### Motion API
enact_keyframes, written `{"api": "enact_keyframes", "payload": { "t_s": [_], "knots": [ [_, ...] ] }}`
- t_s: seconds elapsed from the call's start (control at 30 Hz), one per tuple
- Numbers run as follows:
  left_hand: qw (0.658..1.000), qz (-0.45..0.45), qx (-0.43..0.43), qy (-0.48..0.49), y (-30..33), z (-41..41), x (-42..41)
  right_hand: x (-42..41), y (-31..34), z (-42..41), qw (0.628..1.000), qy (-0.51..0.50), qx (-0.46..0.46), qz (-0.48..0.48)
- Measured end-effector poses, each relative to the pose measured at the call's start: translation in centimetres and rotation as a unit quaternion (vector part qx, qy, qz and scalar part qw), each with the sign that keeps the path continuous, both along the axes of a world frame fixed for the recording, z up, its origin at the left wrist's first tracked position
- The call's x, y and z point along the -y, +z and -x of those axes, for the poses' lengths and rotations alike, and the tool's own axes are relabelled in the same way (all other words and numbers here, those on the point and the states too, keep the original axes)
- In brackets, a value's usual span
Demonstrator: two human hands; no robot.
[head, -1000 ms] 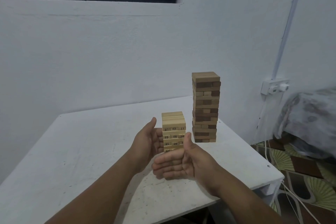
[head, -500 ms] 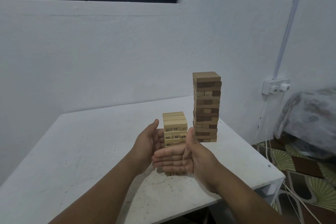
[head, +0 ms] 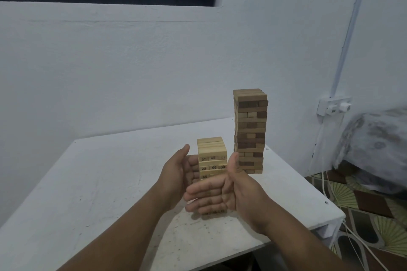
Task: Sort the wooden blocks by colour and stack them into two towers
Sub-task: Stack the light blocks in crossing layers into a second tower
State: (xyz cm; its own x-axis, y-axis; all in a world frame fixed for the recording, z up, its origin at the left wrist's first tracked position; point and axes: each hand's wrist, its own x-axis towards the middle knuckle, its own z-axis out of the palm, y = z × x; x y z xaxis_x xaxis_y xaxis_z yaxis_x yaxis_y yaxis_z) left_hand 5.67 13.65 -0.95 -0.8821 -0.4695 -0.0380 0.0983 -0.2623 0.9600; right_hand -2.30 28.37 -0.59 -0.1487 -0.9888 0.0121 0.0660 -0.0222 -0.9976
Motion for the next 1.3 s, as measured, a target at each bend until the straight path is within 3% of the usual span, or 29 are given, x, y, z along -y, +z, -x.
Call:
{"api": "enact_keyframes", "payload": {
  "t_s": [0.77,0.97,1.07,1.17,1.23,1.3],
  "knots": [
    [1.0,0.025,0.002,0.019,-0.4,0.0,-0.1,0.4,-0.4,0.2,0.999,-0.018,-0.007,0.032],
    [0.993,0.054,-0.007,0.102,-0.9,0.2,-0.3,-0.8,0.7,0.8,0.996,0.007,0.004,0.09],
    [0.986,0.062,-0.029,0.152,-0.7,0.2,-1.1,-1.3,2.0,0.9,0.974,-0.123,0.075,0.176],
    [0.979,0.052,-0.036,0.192,-0.1,0.3,-2.2,-1.2,2.3,1.2,0.911,-0.321,0.12,0.23],
    [0.978,0.041,-0.034,0.2,0.1,0.5,-2.9,-0.4,1.5,1.5,0.881,-0.427,0.053,0.197],
    [0.979,0.028,-0.028,0.199,0.3,0.8,-3.5,0.7,0.4,1.3,0.883,-0.449,-0.013,0.133]
  ]
}}
